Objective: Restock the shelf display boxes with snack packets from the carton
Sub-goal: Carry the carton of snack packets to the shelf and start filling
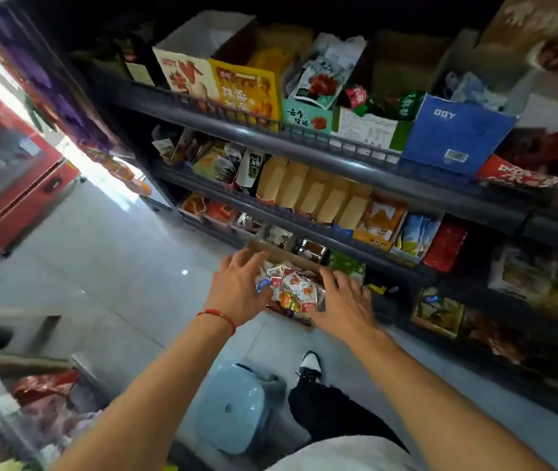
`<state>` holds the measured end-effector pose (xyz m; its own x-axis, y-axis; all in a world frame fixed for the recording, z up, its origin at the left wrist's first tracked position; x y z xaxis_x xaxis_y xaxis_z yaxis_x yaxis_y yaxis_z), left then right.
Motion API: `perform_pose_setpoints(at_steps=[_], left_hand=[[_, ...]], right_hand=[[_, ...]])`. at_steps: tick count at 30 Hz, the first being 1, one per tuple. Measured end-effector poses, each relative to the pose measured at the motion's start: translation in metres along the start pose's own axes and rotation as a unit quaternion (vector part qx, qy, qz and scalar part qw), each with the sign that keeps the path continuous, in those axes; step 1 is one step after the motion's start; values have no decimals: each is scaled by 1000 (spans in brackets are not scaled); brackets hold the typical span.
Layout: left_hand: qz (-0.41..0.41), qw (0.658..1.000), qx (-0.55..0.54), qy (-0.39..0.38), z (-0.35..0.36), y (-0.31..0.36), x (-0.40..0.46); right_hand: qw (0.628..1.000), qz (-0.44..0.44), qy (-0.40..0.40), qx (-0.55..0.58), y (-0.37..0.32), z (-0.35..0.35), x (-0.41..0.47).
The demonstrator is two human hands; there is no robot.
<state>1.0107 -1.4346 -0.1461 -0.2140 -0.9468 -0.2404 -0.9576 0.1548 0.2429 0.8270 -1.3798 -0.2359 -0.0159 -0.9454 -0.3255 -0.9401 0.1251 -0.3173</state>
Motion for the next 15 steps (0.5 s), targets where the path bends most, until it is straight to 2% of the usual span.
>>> perform_pose_setpoints(at_steps=[7,15], left_hand=[[49,993,87,-68,13,4,91],[146,979,106,-100,38,29,155]], right_hand=[[995,71,-9,67,27,16,58],[984,133,-17,118,40,30,90]])
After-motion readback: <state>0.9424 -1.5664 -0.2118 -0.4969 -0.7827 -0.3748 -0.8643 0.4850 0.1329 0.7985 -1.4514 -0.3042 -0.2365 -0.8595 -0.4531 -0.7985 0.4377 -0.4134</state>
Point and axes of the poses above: each hand's wrist, its own x-axis towards the middle knuckle, its own z-axis out of the palm, y = z × x, the point moved 10 cm from there along x, towards the middle knuckle, and after that the axes turned 6 degrees about -z, right-handed, at the moved point
